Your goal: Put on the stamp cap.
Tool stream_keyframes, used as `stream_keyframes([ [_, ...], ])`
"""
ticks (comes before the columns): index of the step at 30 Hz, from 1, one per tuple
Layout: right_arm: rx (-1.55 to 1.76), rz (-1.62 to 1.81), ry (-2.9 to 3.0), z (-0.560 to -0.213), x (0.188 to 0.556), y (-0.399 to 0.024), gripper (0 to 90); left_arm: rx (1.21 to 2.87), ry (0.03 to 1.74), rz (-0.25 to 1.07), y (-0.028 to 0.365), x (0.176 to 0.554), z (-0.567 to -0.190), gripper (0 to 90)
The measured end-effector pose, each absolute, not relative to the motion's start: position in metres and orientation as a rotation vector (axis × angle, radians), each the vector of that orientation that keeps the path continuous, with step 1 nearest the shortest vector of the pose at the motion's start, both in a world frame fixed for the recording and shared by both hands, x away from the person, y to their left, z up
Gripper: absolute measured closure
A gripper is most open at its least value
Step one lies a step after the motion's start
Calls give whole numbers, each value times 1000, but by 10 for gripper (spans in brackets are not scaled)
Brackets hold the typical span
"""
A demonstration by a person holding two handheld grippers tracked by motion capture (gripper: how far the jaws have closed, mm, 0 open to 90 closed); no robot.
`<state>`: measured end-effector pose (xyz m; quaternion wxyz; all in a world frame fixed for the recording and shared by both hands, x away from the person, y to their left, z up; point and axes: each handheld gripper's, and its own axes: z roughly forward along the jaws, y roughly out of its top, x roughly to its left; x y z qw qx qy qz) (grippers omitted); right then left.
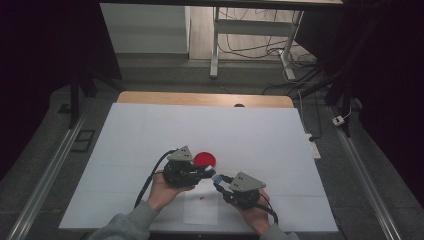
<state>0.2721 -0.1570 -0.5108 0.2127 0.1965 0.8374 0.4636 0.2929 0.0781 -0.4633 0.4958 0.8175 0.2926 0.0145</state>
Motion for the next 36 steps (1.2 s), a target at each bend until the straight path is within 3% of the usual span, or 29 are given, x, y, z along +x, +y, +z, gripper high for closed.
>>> stream_keyframes([
  [36,546,1264,2284,-511,269,-153,651,1967,722,17,72,294,-469,758],
])
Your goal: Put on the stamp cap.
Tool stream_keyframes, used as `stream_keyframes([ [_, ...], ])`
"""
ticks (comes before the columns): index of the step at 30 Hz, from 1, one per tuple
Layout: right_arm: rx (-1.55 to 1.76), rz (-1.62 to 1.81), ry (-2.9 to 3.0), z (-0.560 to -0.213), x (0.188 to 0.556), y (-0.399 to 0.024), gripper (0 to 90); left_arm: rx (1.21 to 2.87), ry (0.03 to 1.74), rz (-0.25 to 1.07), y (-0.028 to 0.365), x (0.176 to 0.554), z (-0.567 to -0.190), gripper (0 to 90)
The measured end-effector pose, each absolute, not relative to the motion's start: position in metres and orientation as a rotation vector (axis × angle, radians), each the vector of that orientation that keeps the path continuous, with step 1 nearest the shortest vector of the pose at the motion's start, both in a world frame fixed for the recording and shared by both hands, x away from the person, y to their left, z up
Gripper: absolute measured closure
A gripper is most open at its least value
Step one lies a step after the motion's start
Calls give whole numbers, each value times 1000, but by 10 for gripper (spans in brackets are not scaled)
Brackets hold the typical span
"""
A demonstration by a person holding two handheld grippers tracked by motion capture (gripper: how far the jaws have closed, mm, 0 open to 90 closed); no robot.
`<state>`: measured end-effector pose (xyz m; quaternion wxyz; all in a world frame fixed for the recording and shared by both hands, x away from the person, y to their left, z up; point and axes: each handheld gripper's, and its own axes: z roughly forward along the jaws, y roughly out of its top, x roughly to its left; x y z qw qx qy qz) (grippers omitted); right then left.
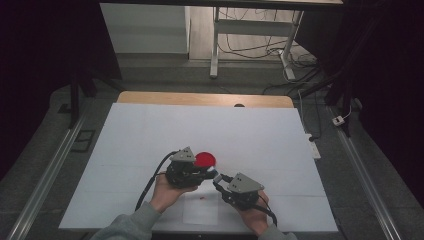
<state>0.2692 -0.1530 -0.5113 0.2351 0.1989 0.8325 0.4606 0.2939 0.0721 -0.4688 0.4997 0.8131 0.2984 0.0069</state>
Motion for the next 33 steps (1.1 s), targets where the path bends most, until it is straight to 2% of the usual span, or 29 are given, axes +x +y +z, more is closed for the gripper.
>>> stream_keyframes([
  [33,556,1210,2236,-512,267,-153,650,1916,796,-6,71,295,-473,759],
])
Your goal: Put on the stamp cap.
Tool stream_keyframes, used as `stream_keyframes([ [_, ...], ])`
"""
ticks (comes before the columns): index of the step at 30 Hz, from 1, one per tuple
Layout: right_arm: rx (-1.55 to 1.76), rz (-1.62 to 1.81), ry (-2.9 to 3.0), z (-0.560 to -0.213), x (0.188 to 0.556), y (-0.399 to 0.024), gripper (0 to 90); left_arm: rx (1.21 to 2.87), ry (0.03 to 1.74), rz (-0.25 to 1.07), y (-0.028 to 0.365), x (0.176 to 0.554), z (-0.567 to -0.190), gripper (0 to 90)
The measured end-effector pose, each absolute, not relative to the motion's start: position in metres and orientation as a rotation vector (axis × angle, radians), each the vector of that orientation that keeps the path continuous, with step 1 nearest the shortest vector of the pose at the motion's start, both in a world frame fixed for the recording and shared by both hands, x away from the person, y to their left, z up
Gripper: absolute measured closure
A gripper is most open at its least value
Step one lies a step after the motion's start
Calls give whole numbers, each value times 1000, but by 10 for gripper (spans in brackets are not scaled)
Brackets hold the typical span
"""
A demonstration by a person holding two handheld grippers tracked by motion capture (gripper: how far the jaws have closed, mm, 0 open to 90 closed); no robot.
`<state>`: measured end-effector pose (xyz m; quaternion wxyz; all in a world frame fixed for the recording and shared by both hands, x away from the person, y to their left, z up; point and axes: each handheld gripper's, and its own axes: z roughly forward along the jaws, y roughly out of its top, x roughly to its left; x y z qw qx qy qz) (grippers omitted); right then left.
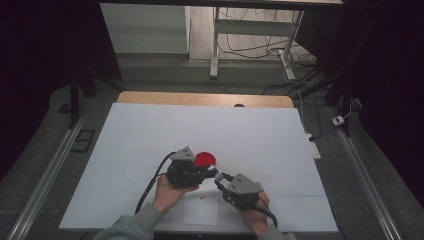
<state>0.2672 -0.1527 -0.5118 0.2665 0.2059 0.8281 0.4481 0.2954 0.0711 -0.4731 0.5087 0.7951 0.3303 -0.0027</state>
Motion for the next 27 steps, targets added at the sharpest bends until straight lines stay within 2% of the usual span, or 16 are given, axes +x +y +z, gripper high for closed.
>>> stream_keyframes([
  [27,543,1159,2220,-511,265,-151,652,1922,784,-17,69,295,-477,760],
])
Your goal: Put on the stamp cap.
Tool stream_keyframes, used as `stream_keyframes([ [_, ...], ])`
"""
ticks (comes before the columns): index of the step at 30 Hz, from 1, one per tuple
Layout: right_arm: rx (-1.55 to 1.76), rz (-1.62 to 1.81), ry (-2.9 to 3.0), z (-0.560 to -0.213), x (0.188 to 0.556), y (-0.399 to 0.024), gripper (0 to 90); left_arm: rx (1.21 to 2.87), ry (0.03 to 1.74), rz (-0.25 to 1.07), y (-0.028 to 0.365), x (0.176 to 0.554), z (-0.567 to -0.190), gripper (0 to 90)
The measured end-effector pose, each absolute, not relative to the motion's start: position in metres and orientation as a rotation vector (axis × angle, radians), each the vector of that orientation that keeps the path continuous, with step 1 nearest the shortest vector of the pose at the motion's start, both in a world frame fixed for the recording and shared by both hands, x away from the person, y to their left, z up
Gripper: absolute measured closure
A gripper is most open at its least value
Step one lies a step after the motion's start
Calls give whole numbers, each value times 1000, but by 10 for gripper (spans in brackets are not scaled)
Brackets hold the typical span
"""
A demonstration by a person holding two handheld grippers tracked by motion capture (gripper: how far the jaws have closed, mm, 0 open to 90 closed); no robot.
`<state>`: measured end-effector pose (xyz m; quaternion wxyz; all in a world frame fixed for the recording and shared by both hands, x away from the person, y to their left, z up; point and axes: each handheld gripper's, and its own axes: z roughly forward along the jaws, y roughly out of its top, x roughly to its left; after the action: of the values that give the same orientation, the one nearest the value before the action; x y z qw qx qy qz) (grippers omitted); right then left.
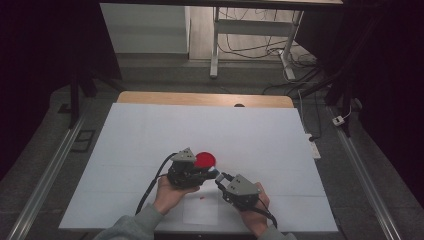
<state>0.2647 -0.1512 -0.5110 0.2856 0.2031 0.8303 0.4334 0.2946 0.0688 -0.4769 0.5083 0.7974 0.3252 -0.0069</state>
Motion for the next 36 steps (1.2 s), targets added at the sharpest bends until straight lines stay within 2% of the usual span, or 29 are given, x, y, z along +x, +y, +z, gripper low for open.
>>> stream_keyframes([
  [36,476,1149,2212,-509,263,-153,652,1908,783,-49,70,295,-478,761],
])
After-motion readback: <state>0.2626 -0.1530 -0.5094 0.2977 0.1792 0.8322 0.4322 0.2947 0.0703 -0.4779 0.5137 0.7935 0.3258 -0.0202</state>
